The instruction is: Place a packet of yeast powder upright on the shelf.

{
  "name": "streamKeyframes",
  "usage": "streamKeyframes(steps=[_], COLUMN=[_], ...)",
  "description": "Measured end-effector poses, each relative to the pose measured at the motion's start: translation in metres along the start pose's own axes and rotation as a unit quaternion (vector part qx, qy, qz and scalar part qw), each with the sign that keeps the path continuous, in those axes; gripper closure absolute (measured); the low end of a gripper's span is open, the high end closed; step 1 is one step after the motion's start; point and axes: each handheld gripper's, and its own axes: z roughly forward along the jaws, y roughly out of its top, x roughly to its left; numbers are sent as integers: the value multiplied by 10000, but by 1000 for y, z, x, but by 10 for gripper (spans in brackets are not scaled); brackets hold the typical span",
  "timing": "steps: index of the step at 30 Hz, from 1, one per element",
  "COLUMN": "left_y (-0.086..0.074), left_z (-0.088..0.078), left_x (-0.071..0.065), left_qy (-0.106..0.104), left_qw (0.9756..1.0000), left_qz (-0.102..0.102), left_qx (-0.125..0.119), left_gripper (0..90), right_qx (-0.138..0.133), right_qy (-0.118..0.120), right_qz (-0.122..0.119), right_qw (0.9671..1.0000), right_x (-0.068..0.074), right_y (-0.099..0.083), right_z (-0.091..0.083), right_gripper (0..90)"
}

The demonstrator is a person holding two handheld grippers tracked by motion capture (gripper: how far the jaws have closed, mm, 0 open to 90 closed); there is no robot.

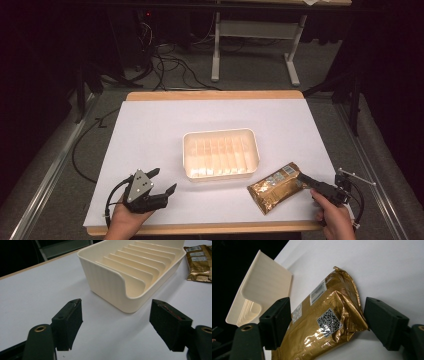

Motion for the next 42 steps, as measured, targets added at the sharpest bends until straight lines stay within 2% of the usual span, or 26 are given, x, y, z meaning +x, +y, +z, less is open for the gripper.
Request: streamKeyframes(steps=[13,25,30,36,39,42], left_y=[-4,-4,-4,-4,-3,-3], left_z=[-5,-5,-5,-6,-7,-7], left_x=[1,0,0,1,1,1], left_qy=[77,52,46,44,42,44], left_qw=[10000,10000,10000,10000,10000,10000], left_qz=[-23,-12,-12,-38,-26,-36], left_qx=[42,47,45,26,-2,-23], left_gripper=[268,268,268,268,268,268], right_qx=[127,212,133,41,-75,-212], right_qy=[-178,-299,-284,-214,-239,-162], right_qz=[-141,-386,-661,-941,-1095,-1166], right_qw=[9997,9986,9973,9953,9937,9928], right_x=[-1,1,6,16,21,26], right_y=[3,3,3,4,5,5], right_z=[11,11,9,7,4,-1], right_gripper=[583,832,889,899,900,900])
